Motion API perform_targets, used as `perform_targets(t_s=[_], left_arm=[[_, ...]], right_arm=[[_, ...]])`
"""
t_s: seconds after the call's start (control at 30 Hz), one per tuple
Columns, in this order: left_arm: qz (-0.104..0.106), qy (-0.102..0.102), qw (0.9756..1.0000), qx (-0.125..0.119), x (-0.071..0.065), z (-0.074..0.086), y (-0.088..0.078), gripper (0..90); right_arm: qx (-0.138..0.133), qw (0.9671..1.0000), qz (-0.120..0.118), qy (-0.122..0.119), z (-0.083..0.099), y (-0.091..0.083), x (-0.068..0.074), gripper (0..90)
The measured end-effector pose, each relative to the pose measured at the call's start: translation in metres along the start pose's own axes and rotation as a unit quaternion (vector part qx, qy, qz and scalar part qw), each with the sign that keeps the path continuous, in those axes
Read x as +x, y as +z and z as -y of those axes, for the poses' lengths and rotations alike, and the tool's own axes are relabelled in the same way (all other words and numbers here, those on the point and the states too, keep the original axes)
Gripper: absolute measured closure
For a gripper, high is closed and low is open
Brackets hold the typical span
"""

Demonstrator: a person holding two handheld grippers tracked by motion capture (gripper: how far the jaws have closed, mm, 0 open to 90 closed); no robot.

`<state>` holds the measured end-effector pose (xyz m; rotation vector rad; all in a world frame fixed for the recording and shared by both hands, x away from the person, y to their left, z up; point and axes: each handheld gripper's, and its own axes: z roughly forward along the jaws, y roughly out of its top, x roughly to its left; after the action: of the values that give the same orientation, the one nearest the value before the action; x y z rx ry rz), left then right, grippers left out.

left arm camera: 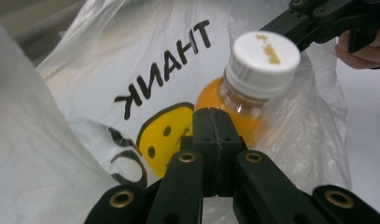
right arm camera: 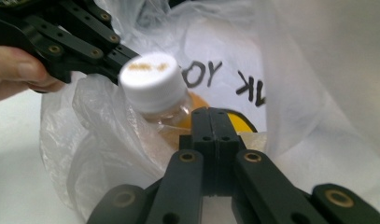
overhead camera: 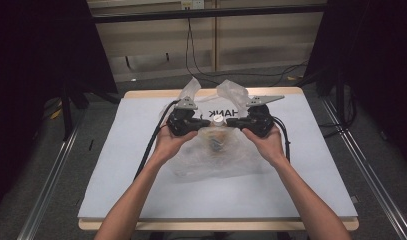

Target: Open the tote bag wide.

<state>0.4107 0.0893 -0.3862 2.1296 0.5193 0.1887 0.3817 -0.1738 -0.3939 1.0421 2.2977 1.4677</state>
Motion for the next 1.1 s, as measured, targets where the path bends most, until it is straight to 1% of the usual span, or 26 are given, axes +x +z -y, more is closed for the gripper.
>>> perform_targets(t_s=[0.03, 0.07, 0.1, 0.13, 0.17, 0.2, 0.23, 0.27, 0.3, 0.4, 0.47, 0.53, 0.57, 0.6, 0.7, 0.73, 0.8, 0.83, 0.87, 0.9, 0.93, 0.97, 1.0, 1.07, 1.1], left_arm=[[-0.003, 0.008, 0.9999, 0.011, 0.000, 0.003, -0.001, 90.0], [-0.005, 0.010, 0.9998, 0.017, 0.000, 0.006, 0.000, 90.0], [-0.004, 0.007, 0.9997, 0.022, 0.000, 0.009, 0.000, 90.0], [-0.003, 0.005, 0.9997, 0.022, 0.000, 0.011, 0.001, 90.0], [-0.002, 0.002, 0.9995, 0.032, 0.002, 0.014, 0.003, 90.0], [-0.002, 0.004, 0.9992, 0.039, 0.002, 0.016, 0.005, 90.0], [-0.004, 0.001, 0.9993, 0.037, 0.002, 0.019, 0.008, 90.0], [-0.001, 0.000, 0.9992, 0.039, 0.003, 0.022, 0.011, 90.0], [0.001, -0.006, 0.9991, 0.043, 0.003, 0.025, 0.015, 90.0], [0.002, -0.009, 0.9979, 0.064, 0.006, 0.035, 0.025, 90.0], [0.005, -0.013, 0.9974, 0.070, 0.007, 0.043, 0.031, 90.0], [0.015, -0.014, 0.9966, 0.079, 0.008, 0.050, 0.034, 90.0], [0.017, -0.019, 0.9967, 0.078, 0.008, 0.054, 0.036, 90.0], [0.021, -0.022, 0.9966, 0.076, 0.008, 0.058, 0.039, 90.0], [0.028, -0.029, 0.9954, 0.087, 0.009, 0.069, 0.043, 90.0], [0.023, -0.029, 0.9950, 0.092, 0.009, 0.072, 0.044, 90.0], [0.015, -0.030, 0.9939, 0.105, 0.010, 0.080, 0.047, 90.0], [0.018, -0.039, 0.9949, 0.091, 0.011, 0.083, 0.047, 90.0], [0.020, -0.048, 0.9947, 0.089, 0.013, 0.084, 0.046, 90.0], [0.017, -0.043, 0.9942, 0.097, 0.014, 0.084, 0.043, 90.0], [0.012, -0.044, 0.9935, 0.104, 0.014, 0.085, 0.041, 90.0], [0.015, -0.041, 0.9936, 0.104, 0.015, 0.087, 0.038, 90.0], [0.016, -0.039, 0.9939, 0.102, 0.015, 0.088, 0.036, 90.0], [0.014, -0.043, 0.9943, 0.097, 0.016, 0.094, 0.030, 90.0], [0.014, -0.044, 0.9941, 0.098, 0.018, 0.096, 0.026, 90.0]], right_arm=[[0.003, 1.0000, -0.001, 0.001, 0.003, -0.001, 0.000, 90.0], [0.005, 1.0000, 0.002, 0.000, 0.006, -0.001, -0.001, 90.0], [0.010, 0.9999, 0.004, -0.001, 0.009, -0.002, -0.001, 90.0], [0.013, 0.9999, 0.006, 0.002, 0.012, -0.002, -0.002, 90.0], [0.015, 0.9999, 0.006, 0.002, 0.014, -0.002, -0.003, 90.0], [0.019, 0.9998, 0.007, 0.007, 0.018, 0.000, -0.004, 90.0], [0.023, 0.9997, 0.008, 0.006, 0.021, 0.002, -0.005, 90.0], [0.027, 0.9996, 0.008, 0.009, 0.024, 0.004, -0.006, 90.0], [0.035, 0.9993, 0.008, 0.010, 0.027, 0.008, -0.007, 90.0], [0.057, 0.9983, 0.011, 0.009, 0.036, 0.018, -0.009, 90.0], [0.064, 0.9978, 0.009, 0.013, 0.042, 0.022, -0.012, 90.0], [0.070, 0.9974, 0.006, 0.018, 0.050, 0.026, -0.014, 90.0], [0.074, 0.9970, 0.008, 0.022, 0.054, 0.027, -0.016, 90.0], [0.081, 0.9964, 0.007, 0.025, 0.058, 0.028, -0.017, 90.0], [0.100, 0.9946, 0.004, 0.026, 0.067, 0.031, -0.018, 90.0], [0.105, 0.9940, 0.001, 0.030, 0.070, 0.031, -0.018, 90.0], [0.115, 0.9929, 0.001, 0.028, 0.076, 0.032, -0.019, 90.0], [0.119, 0.9923, 0.000, 0.035, 0.078, 0.032, -0.021, 90.0], [0.124, 0.9917, 0.003, 0.036, 0.080, 0.032, -0.022, 90.0], [0.126, 0.9912, 0.004, 0.040, 0.083, 0.032, -0.023, 90.0], [0.129, 0.9907, 0.004, 0.042, 0.085, 0.032, -0.024, 90.0], [0.122, 0.9914, -0.001, 0.046, 0.088, 0.031, -0.025, 90.0], [0.120, 0.9912, -0.005, 0.055, 0.090, 0.030, -0.026, 90.0], [0.122, 0.9911, -0.005, 0.052, 0.091, 0.027, -0.027, 90.0], [0.122, 0.9913, -0.007, 0.050, 0.092, 0.025, -0.028, 90.0]])
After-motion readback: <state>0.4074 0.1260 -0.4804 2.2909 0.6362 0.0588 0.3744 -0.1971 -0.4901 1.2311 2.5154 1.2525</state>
